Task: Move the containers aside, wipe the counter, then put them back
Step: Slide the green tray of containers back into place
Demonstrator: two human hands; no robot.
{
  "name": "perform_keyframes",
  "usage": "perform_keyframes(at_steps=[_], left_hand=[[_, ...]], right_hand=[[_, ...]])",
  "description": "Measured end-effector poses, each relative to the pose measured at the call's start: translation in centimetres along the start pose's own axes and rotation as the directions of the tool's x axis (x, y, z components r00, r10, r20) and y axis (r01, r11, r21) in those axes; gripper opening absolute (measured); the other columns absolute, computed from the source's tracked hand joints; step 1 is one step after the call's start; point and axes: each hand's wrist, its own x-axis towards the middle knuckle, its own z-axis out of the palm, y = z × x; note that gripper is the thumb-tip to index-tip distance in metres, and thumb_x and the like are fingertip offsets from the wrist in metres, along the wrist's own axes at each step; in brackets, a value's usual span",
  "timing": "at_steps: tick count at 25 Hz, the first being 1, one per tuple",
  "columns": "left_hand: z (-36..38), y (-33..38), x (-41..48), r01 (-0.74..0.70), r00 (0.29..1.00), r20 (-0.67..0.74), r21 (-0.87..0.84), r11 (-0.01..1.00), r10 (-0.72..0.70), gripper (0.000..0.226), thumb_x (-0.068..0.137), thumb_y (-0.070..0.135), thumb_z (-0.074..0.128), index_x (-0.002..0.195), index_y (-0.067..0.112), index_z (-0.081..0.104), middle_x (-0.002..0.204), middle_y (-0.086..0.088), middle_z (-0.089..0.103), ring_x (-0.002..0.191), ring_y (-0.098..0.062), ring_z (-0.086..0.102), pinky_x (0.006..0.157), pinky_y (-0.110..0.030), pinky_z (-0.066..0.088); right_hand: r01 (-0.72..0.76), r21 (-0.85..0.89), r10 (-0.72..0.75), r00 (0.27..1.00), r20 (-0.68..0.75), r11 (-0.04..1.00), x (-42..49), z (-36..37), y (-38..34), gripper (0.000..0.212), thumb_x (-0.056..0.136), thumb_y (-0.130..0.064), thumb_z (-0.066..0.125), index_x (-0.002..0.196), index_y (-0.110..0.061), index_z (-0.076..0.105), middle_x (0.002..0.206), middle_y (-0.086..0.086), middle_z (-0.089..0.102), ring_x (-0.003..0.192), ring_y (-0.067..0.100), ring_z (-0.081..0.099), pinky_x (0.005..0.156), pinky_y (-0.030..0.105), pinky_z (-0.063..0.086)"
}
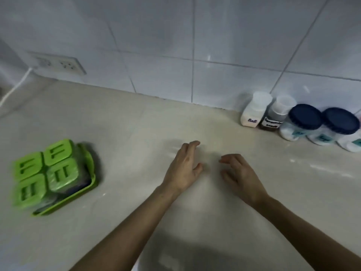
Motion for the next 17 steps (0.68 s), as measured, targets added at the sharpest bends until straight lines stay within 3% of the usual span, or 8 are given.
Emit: perform_keyframes(at_steps=[3,6,8,10,12,13,14,17], left_hand=[[-1.8,-3.7,-6.3,0.103,0.986,-0.118,-0.139,0.985,-0.12,0.055,0.087,0.021,0.06,0.137,0.021,0.037,0.13,0.001,0.046,0.112,-0.012,0.051,0.096,-0.027,0.045],[-4.3,-7.8,-14.1,0.146,0.909,-0.314,-0.374,0.916,-0.274,0.04,0.089,0.017,0.06,0.125,0.03,0.047,0.12,0.005,0.056,0.1,-0.006,0.058,0.089,-0.023,0.049],[-6.1,-10.7,-18.9,0.21,0.733,-0.462,-0.546,0.811,-0.5,0.028,0.091,0.014,0.059,0.114,0.029,0.056,0.109,0.005,0.064,0.096,-0.013,0.063,0.086,-0.03,0.051],[-8.7,-13.9,-22.1,0.253,0.445,-0.542,-0.687,0.681,-0.712,0.014,0.093,0.014,0.055,0.102,0.024,0.061,0.097,0.002,0.068,0.092,-0.021,0.064,0.083,-0.037,0.053],[-12.2,-16.2,-23.5,0.219,0.186,-0.553,-0.782,0.583,-0.812,0.013,0.095,0.01,0.05,0.092,0.014,0.062,0.083,-0.001,0.067,0.08,-0.025,0.064,0.071,-0.026,0.054],[-14.1,-17.2,-23.7,0.174,0.125,-0.523,-0.825,0.537,-0.843,0.013,0.095,0.01,0.049,0.091,0.009,0.061,0.079,-0.002,0.065,0.077,-0.024,0.062,0.065,-0.02,0.052],[-15.8,-18.0,-23.7,0.12,0.123,-0.472,-0.866,0.485,-0.873,0.013,0.096,0.012,0.049,0.095,0.006,0.061,0.079,-0.003,0.064,0.075,-0.022,0.061,0.062,-0.015,0.051],[-18.7,-19.2,-22.5,0.103,0.306,-0.332,-0.92,0.378,-0.892,0.028,0.094,0.026,0.055,0.115,0.007,0.058,0.099,-0.005,0.067,0.088,-0.016,0.064,0.078,-0.023,0.053]], right_hand=[[-0.028,0.115,0.023,0.999,0.04,0.993,1.8,5.5,-5.0,0.022,0.085,-0.01,0.063,0.108,-0.01,0.062,0.106,-0.003,0.054,0.091,0.009,0.056,0.082,0.002,0.039],[-0.039,0.213,0.015,0.993,0.114,0.976,4.0,10.8,-11.4,0.02,0.087,-0.012,0.063,0.107,-0.015,0.061,0.102,-0.004,0.054,0.086,0.01,0.06,0.081,0.018,0.049],[-0.031,0.279,-0.021,0.983,0.182,0.96,5.5,13.9,-15.7,0.02,0.088,-0.018,0.064,0.108,-0.018,0.06,0.101,-0.003,0.056,0.085,0.008,0.06,0.079,0.023,0.049],[-0.113,0.437,0.012,0.974,0.227,0.892,6.9,16.6,-19.8,0.024,0.088,-0.021,0.066,0.11,-0.017,0.058,0.103,0.0,0.06,0.084,0.007,0.06,0.081,0.022,0.048],[-0.31,0.616,0.142,0.941,0.306,0.725,8.4,18.7,-23.3,0.034,0.088,-0.028,0.065,0.118,-0.015,0.054,0.108,0.003,0.06,0.087,0.008,0.059,0.087,0.027,0.049],[-0.424,0.657,0.204,0.899,0.386,0.623,9.3,19.5,-24.8,0.042,0.088,-0.034,0.063,0.123,-0.014,0.051,0.111,0.003,0.06,0.092,0.01,0.06,0.09,0.032,0.05],[-0.515,0.662,0.241,0.852,0.465,0.544,10.1,20.1,-26.0,0.051,0.087,-0.039,0.063,0.128,-0.012,0.048,0.114,0.002,0.061,0.099,0.012,0.061,0.091,0.035,0.052],[-0.596,0.648,0.233,0.794,0.561,0.474,11.6,21.2,-27.3,0.054,0.081,-0.033,0.072,0.124,-0.006,0.054,0.111,0.005,0.068,0.091,0.01,0.068,0.08,0.031,0.058]])
